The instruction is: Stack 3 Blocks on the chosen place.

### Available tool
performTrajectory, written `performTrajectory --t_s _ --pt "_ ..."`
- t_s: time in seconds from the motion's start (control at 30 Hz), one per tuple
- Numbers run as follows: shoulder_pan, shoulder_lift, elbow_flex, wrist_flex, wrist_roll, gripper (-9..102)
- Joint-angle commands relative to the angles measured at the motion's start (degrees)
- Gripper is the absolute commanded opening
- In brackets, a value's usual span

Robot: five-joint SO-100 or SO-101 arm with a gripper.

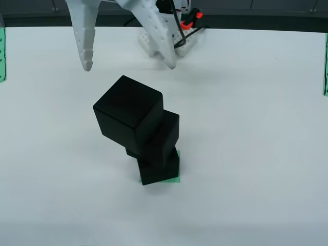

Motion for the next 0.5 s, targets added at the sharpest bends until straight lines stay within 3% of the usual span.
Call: performTrajectory --t_s 0.0,0.17,0.37,0.47 --pt "1.32 6.5 0.88 -0.97 0.35 47" --pt "1.85 17.58 5.98 -2.29 0.79 28" --pt "-0.62 29.79 14.41 -10.72 7.91 0" --pt "-2.11 36.3 19.95 -14.24 11.6 0"
